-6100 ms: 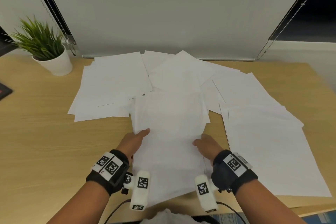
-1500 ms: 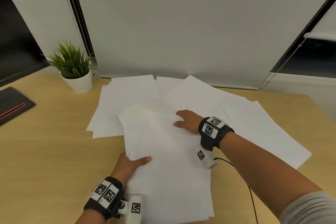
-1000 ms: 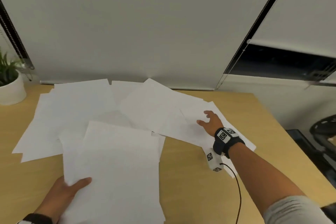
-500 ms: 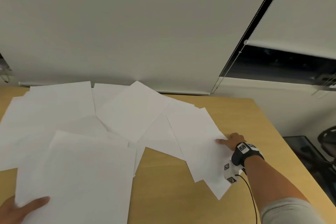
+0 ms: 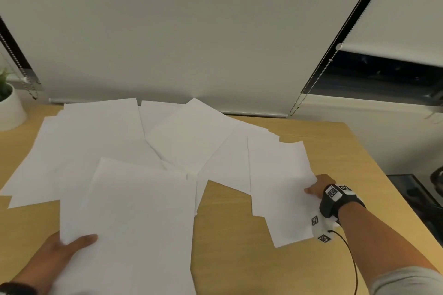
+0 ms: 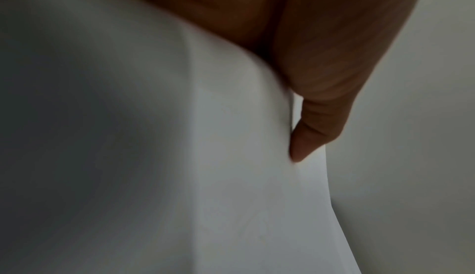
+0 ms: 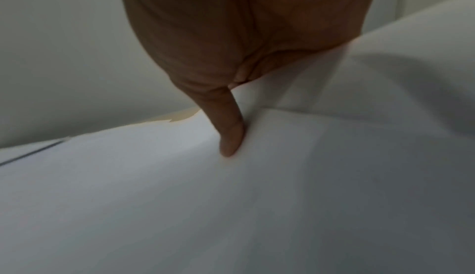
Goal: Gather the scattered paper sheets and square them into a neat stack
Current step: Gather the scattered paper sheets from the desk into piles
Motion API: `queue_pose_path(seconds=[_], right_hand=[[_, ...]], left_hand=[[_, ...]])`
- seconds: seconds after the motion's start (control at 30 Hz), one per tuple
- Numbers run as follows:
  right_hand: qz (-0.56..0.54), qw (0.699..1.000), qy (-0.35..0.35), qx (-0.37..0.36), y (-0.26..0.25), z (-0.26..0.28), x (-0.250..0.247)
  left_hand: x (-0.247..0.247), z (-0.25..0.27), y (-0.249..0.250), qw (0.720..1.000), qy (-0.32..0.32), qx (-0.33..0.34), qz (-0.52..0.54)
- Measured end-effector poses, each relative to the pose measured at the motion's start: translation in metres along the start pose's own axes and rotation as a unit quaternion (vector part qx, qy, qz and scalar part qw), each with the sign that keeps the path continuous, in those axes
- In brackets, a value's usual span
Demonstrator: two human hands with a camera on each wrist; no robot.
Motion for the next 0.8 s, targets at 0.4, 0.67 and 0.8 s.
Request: queue_pose_path(seconds=[0.4, 0.67, 0.8], right_hand=[[-0.367, 0.917, 0.109, -0.114, 0.053, 0.018, -0.145], [-0.519, 0.766, -0.097, -0.366, -0.135, 0.302, -0.101], [-0.503, 0.768, -0.138, -0.371, -0.172, 0.340, -0.034]], left_hand=[[0.011, 0.017, 0.018, 0.995, -0.071, -0.041, 0.059], [0.013, 0.025, 0.023, 0.977, -0.118, -0.074, 0.163], [0.021, 0.031, 0.033, 0.960, -0.149, -0.084, 0.223]])
Point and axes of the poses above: each hand's wrist, its own z-axis away from the middle knuckle, its own x-axis out of the palm, y = z × x, the point moved 10 cm from there along -z, towards the middle knuckle, and after that the axes turned 9 degrees about x, right-handed, at the moved point
